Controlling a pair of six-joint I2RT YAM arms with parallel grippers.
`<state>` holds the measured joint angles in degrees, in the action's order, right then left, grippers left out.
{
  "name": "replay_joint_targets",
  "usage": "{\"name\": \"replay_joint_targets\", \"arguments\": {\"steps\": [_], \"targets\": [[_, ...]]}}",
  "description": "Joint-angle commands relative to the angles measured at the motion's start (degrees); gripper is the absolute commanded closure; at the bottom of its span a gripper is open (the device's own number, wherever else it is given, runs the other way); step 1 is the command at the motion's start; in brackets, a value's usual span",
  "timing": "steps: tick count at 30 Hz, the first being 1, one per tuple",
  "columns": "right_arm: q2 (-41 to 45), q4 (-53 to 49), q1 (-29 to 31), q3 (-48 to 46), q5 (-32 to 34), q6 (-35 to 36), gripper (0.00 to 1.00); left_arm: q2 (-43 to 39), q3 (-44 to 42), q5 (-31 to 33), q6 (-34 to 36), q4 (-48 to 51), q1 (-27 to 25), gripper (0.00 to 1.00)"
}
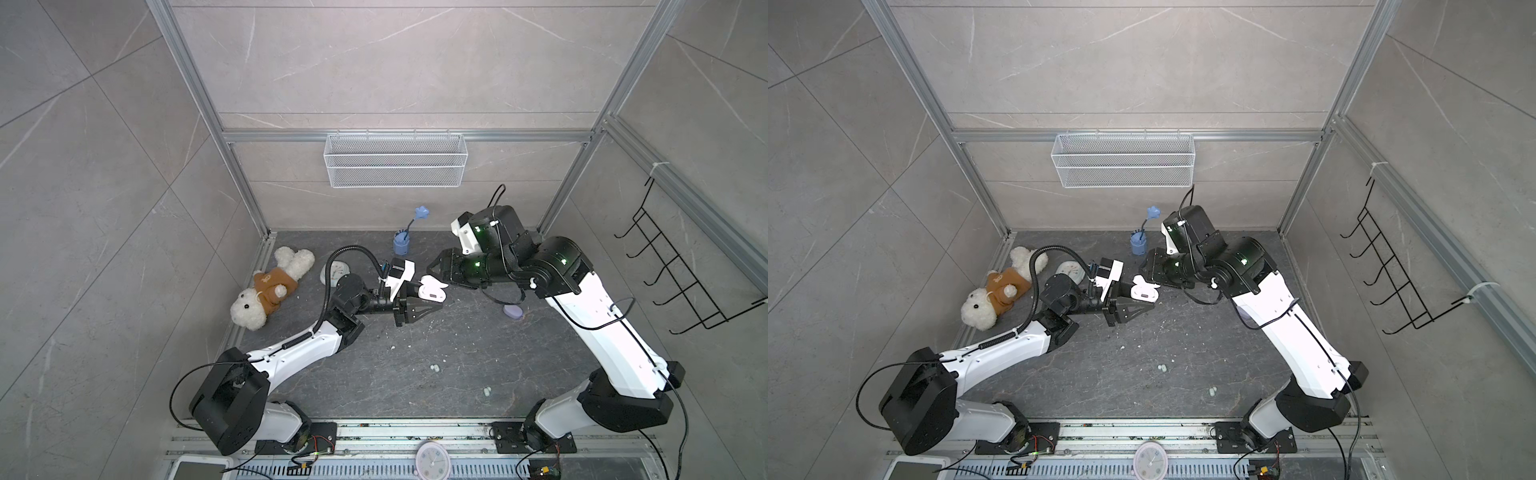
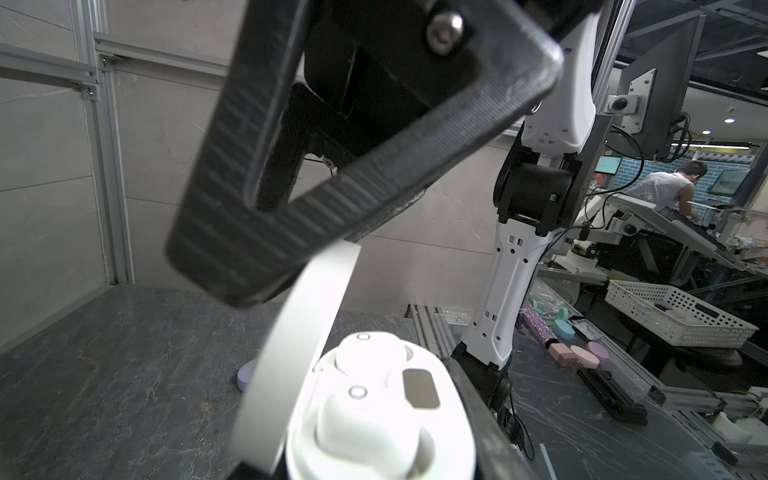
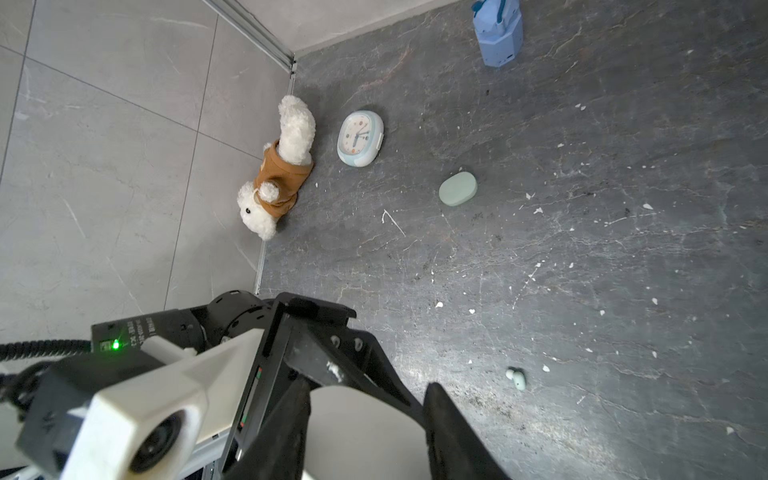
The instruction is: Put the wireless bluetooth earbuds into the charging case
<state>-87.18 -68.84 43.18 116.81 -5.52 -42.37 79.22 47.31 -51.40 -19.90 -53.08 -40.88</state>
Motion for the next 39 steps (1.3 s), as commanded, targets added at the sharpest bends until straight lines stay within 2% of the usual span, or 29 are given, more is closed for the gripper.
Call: {"name": "replay_joint_targets", "arguments": {"steps": [1, 5, 11, 13, 17, 21, 26, 39], "targets": [[2.78, -1.97, 1.17, -1.73, -2.22, 0.58, 0.53, -2.46, 0.50, -0.51, 2.07, -1.37, -0.13, 0.86], [5.23, -2.74, 2.64, -5.74, -1.91, -1.32, 0.52, -2.67, 0.50, -0.39, 2.40, -1.09, -0.09, 0.86], [5.57, -5.51, 3.19, -7.04, -0.33, -1.79, 0.45, -2.40, 0.74, -0.44, 2.55, -0.52, -0.12, 0.86], [5.64, -5.89, 3.18, -5.91, 1.12, -2.56, 0.38, -2.40, 1.02, -0.51, 3.77, 1.44, -0.13, 0.86], [4.65, -5.69, 2.99, -4.40, 0.84, -3.96, 0.21, -3.25, 2.74, -0.10, 11.33, 12.19, -0.74, 0.86], [3.55, -4.67, 2.98, -5.88, -1.82, -4.51, 0.16, -4.46, 5.51, 2.29, 22.27, 28.21, -2.45, 0.86], [4.03, -2.49, 2.71, -9.75, -3.78, -5.44, 0.13, -5.30, 5.39, 2.90, 23.19, 29.40, -2.62, 0.86], [5.09, -0.18, 1.92, -16.12, -6.55, -7.38, 0.13, -5.76, 5.39, 3.14, 24.26, 30.06, -3.13, 0.86]]}}
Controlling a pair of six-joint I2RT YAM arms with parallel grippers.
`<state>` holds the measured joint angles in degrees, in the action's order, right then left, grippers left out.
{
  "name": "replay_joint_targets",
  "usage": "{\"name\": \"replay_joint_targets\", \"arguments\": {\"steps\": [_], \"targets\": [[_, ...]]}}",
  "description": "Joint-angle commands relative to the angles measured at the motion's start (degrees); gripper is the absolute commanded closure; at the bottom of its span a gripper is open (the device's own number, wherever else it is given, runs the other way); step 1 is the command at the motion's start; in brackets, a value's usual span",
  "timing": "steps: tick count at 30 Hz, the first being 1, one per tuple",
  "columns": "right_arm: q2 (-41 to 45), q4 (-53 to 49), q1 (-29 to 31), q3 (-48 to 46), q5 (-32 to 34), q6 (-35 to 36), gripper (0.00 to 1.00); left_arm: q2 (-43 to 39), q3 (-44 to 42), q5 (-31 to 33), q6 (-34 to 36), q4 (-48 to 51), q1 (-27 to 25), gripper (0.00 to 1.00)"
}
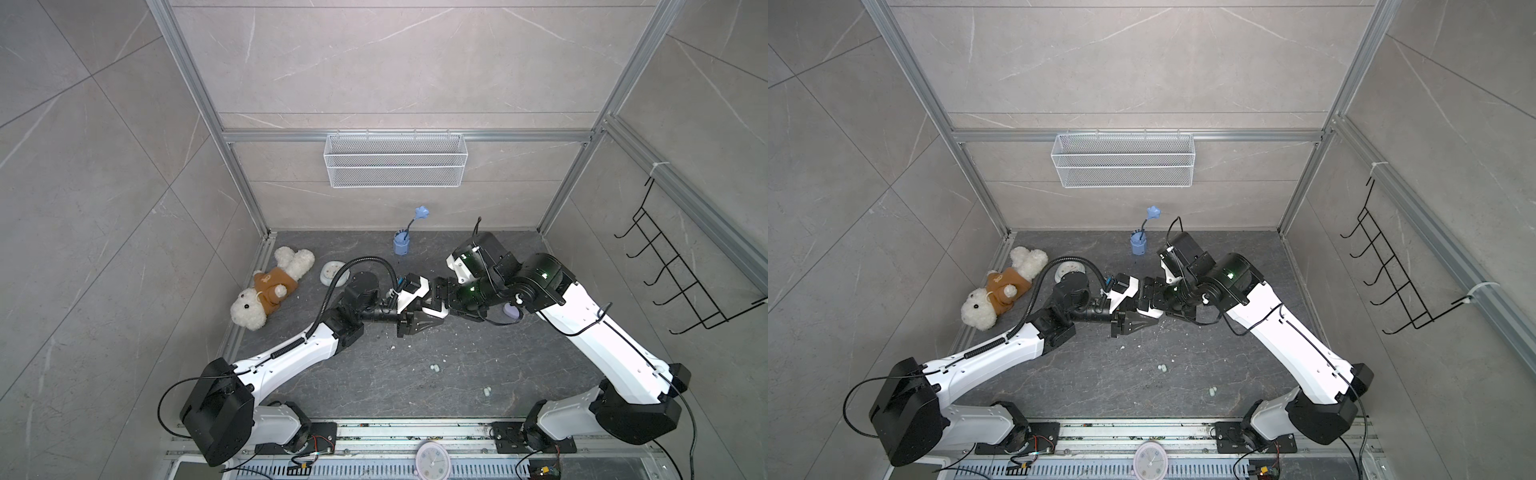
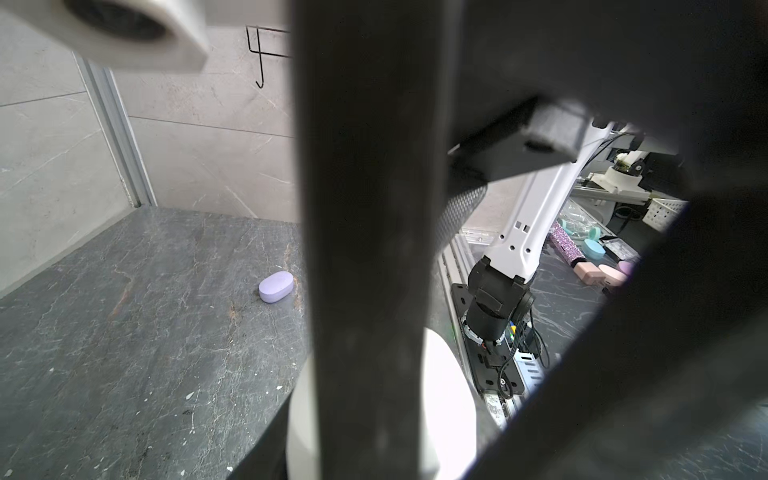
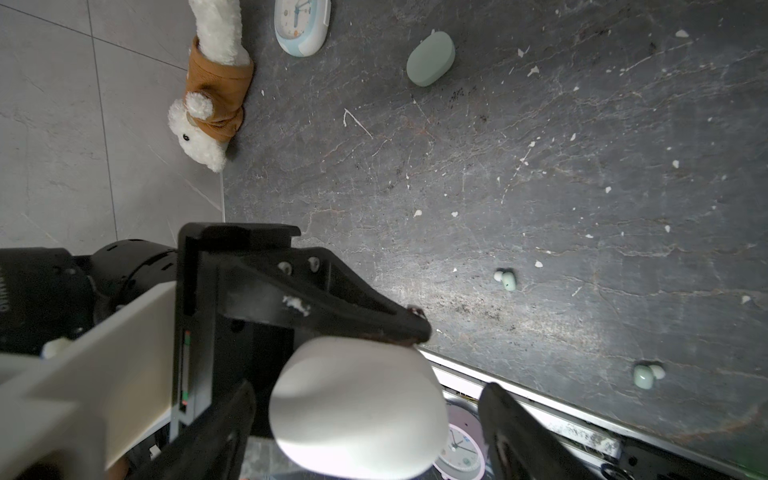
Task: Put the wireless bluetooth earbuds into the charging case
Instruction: 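Push the case lid down shut with the right gripper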
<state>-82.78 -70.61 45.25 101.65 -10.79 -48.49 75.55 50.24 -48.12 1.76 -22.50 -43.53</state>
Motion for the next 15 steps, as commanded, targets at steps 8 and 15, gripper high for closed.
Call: {"name": "replay_joint_targets", "arguments": {"steps": [8, 15], "targets": [[2.27, 7.59, -0.32, -6.76, -4.07, -4.24, 0.21, -2.87, 2.94, 1.02, 5.19, 2.79, -0.94, 0.86], [2.85, 7.00, -0.43, -6.73, -3.66, -4.59, 0.30, -2.63, 3.05, 1.23, 5.57, 3.29, -1.12, 0.86]]}}
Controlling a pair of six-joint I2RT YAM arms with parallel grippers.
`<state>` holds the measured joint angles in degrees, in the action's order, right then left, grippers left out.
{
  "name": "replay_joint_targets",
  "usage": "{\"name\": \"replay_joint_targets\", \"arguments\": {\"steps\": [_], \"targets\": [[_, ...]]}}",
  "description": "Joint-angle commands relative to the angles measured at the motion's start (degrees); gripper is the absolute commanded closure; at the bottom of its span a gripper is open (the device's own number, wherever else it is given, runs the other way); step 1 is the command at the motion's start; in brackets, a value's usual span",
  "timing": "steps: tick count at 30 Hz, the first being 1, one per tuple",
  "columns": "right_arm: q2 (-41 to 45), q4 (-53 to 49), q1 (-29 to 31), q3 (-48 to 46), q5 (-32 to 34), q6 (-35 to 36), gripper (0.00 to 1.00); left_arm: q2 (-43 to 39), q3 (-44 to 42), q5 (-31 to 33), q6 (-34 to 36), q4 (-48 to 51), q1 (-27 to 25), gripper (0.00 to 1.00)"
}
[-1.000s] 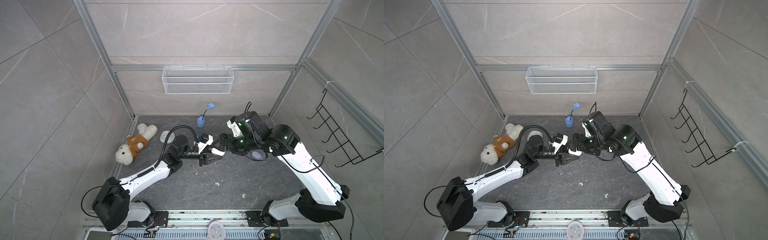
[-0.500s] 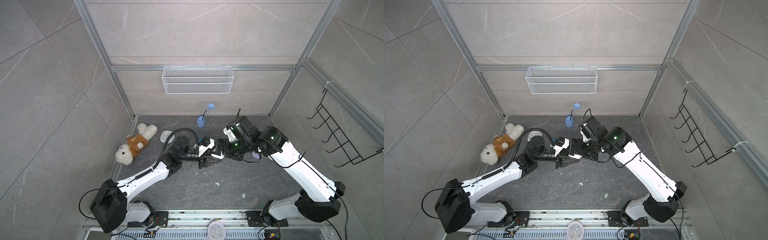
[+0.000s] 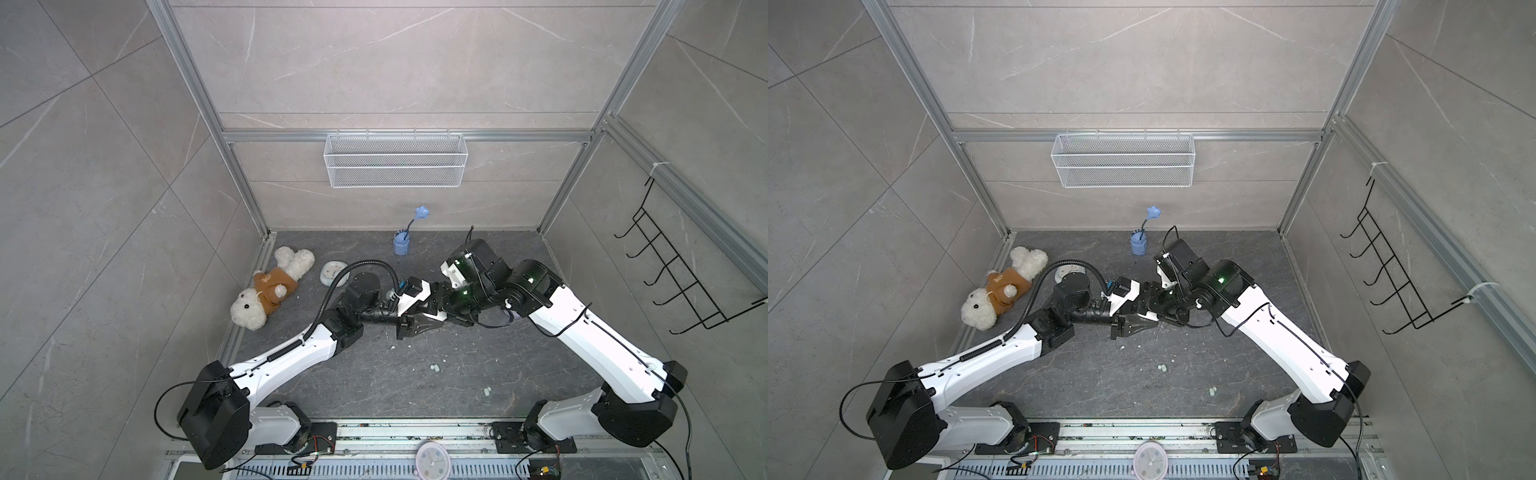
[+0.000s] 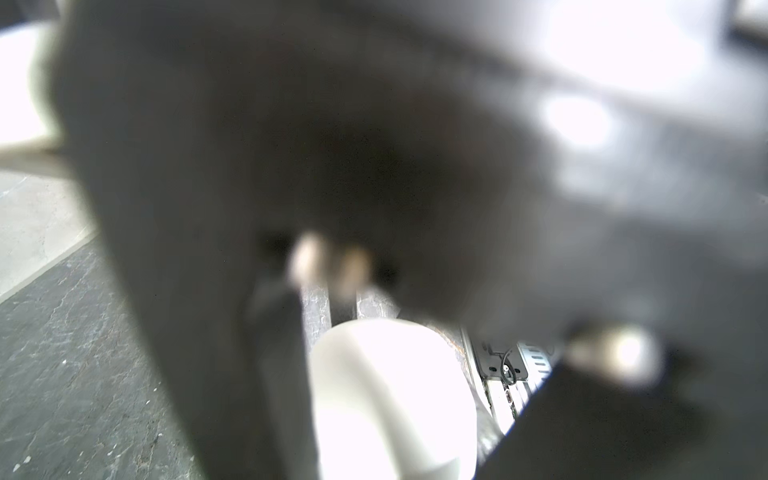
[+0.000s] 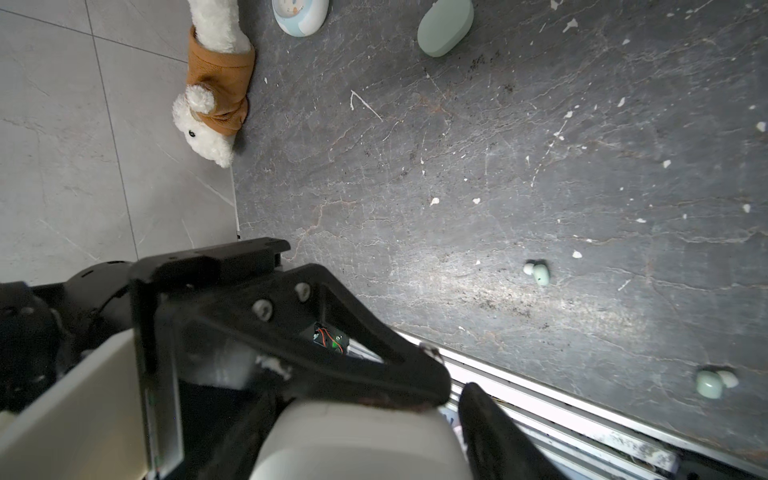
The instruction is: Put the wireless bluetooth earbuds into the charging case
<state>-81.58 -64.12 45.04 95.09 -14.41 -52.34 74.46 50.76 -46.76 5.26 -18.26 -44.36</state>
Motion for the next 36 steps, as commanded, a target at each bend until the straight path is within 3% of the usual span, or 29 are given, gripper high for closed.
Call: {"name": "replay_joint_targets", "arguments": {"steps": [1, 7, 14, 17, 19, 20, 22, 30, 36], "targets": [[1.73, 0.44, -0.24, -0.11, -0.07, -0.76, 0.32, -1.52, 2.51, -0.10, 2.09, -1.02, -0.29, 0.86], [1.78, 0.65, -0.29, -0.28, -0.73, -0.84, 0.43, -1.66, 2.62, 0.24, 2.53, -0.33, -0.38, 0.86], [2.17, 1.04, -0.35, -0.83, -0.41, -0.71, 0.48, -1.33, 2.92, 0.41, 2.44, 0.08, -0.47, 0.84], [2.89, -0.60, -1.42, -1.30, 1.46, 0.16, 0.49, -1.18, 2.92, 1.04, 1.59, 0.32, -0.47, 0.66], [3.90, -1.18, -3.07, -2.52, 2.18, 0.88, 0.50, -1.34, 2.72, 1.70, 0.87, 0.62, -0.47, 0.50], [4.47, -1.27, -4.06, -3.30, 2.32, 1.11, 0.50, -1.59, 2.45, 2.48, 0.28, 0.57, -0.47, 0.37], [6.10, -1.19, -6.69, -5.60, 2.40, 2.02, 0.51, -2.48, 1.07, 4.38, -0.81, 0.09, -0.47, 0.23], [9.68, -2.53, -21.73, -17.48, 7.15, 11.10, 0.50, -5.65, -2.93, 12.79, -4.24, 2.22, -0.40, 0.09], [9.37, 5.27, -34.35, -30.66, 11.95, 17.61, 0.50, -8.06, -5.88, 19.62, -6.71, 4.21, -0.26, 0.03]]}}
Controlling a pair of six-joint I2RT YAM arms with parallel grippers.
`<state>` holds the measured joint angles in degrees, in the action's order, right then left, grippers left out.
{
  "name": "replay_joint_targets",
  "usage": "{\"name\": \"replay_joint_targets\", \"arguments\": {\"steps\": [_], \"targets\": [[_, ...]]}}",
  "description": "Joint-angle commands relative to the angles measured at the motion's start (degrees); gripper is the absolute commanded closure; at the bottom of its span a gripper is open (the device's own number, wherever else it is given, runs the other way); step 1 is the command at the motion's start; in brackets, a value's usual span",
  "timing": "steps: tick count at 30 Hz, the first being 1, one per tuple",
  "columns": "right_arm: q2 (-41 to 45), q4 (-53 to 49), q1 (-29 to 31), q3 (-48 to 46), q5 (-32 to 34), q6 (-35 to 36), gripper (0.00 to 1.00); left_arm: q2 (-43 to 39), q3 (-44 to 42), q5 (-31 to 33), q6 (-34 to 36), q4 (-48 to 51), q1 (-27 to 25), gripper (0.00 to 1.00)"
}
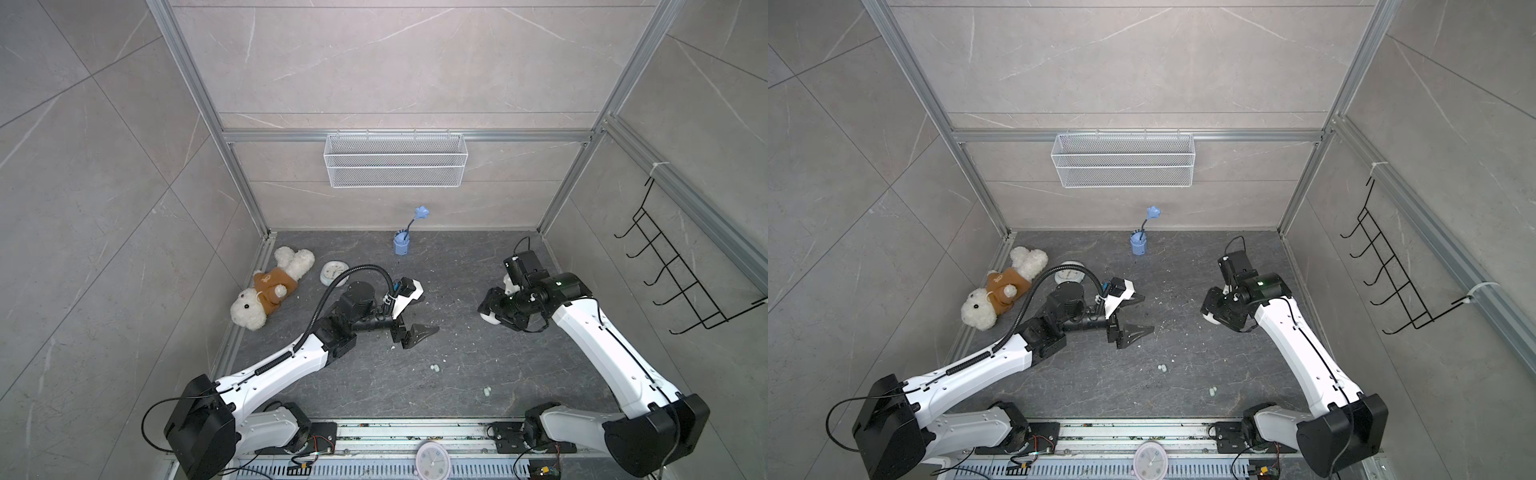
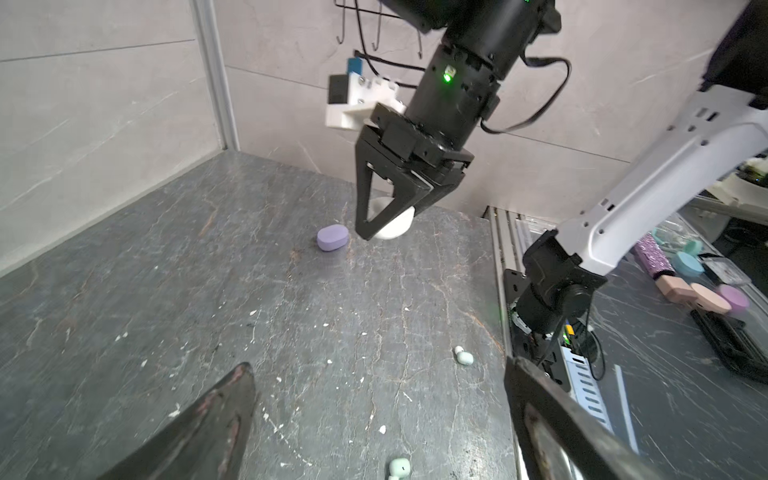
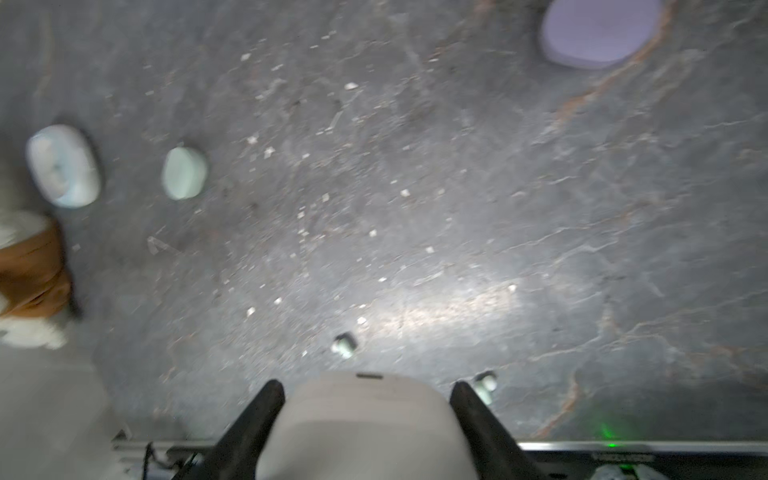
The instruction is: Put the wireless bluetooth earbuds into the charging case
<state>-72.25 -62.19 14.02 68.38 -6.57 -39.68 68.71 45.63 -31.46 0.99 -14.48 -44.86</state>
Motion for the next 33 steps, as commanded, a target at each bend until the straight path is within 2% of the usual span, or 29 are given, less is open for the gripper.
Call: {"name": "replay_joint_targets", "arguments": {"steps": [1, 5, 13, 25, 28, 33], "targets": [[-0.69, 5.13, -5.05, -5.93, 5.10, 5.81, 0.50, -2.88, -1.32, 5.18, -3.10, 0.43, 0.37, 0.01], [-4.66, 11.06, -9.26, -11.38, 8.67, 7.85, 0.51, -4.56, -3.02, 6.97, -5.00, 1.19, 1.04, 0.00], [-12.96, 21.97, -14.99, -17.89, 7.41, 8.25, 0.51, -7.99, -5.78, 10.08, -8.37, 2.16, 2.74, 0.00], [-18.11, 25.21, -16.22, -20.72, 8.94, 7.27, 0.43, -9.93, -6.42, 11.69, -8.01, 2.54, 3.20, 0.00], [-19.02, 25.27, -16.29, -21.22, 8.94, 7.41, 0.37, -10.60, -6.56, 11.94, -7.98, 2.88, 3.29, 0.00], [-18.08, 24.83, -16.26, -21.58, 8.77, 7.64, 0.15, -12.77, -7.60, 13.36, -9.02, 3.93, 3.34, 0.00]]}}
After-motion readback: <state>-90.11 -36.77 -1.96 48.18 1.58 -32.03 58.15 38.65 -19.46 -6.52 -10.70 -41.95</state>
